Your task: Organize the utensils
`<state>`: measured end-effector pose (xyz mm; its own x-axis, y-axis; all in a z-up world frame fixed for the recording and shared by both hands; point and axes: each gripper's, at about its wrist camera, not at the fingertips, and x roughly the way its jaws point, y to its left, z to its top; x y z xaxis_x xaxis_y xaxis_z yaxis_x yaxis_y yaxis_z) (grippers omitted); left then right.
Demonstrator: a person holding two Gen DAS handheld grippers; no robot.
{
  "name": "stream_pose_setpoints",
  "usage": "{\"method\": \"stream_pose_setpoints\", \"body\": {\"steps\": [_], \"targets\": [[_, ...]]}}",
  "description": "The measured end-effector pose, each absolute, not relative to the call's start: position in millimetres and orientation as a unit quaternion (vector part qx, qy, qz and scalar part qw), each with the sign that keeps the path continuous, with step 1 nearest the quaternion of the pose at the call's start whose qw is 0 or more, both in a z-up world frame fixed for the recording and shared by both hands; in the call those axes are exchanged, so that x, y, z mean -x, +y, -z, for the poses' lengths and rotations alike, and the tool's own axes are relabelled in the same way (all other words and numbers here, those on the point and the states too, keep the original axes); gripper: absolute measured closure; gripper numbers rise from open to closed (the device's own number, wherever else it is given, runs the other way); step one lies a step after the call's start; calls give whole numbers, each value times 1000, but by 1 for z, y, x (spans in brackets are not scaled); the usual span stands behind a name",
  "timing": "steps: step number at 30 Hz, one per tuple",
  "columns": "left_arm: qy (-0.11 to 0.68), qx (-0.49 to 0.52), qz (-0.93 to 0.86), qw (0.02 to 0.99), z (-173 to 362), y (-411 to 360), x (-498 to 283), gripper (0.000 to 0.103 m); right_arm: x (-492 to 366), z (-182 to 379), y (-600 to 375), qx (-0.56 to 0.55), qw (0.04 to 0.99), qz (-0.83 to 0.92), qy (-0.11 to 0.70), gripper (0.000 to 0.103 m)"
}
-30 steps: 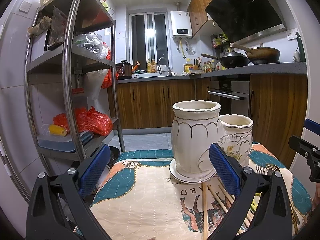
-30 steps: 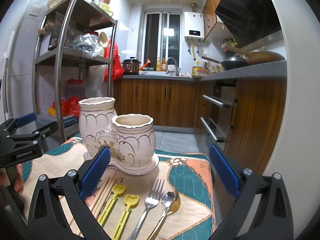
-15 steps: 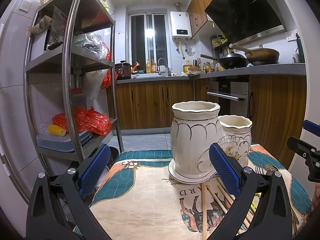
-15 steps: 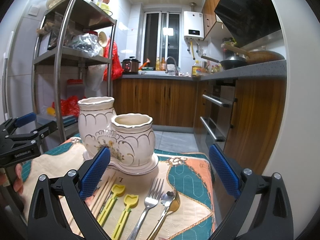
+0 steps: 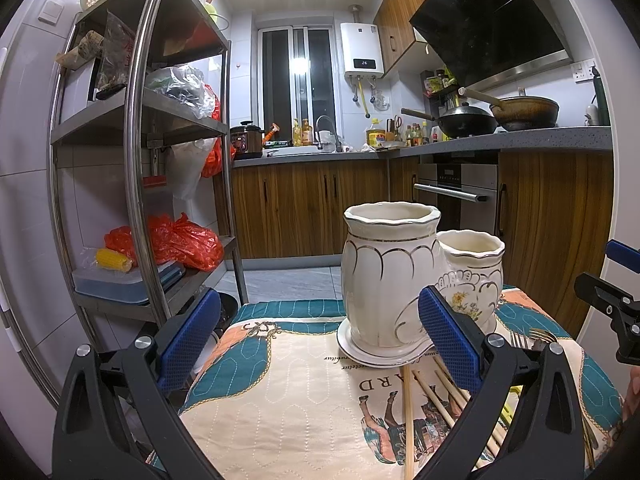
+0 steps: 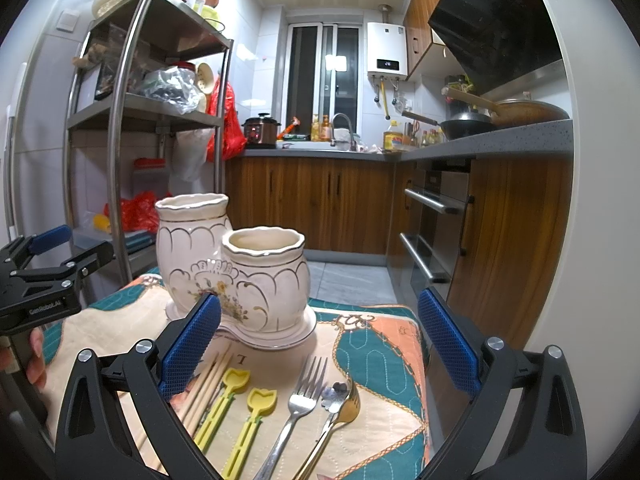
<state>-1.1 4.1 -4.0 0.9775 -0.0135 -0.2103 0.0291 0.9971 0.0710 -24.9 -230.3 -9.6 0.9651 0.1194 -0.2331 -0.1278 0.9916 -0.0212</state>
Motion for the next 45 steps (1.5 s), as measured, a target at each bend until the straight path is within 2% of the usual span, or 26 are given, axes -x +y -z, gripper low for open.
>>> {"method": "stream_pose_setpoints", "body": {"steps": [26,30,34,38,45], "targets": [[133,-35,22,990,6,2,-11,5,26,12,-241,7,993,-39,109,5],[147,-28,27,988,6,5,-17,5,22,15,-255,-24,990,-40,131,5],[212,-16,57,975,12,12,-36,5,10,18,-269,-37,983,-41,176,5],[327,-45,76,941,30,15,-56,6,-5,31,-269,11,960,-35,276,5],[410,-95,137,897,58,1,-41,6,-11,49,-273,-11,929,-58,365,6]]}}
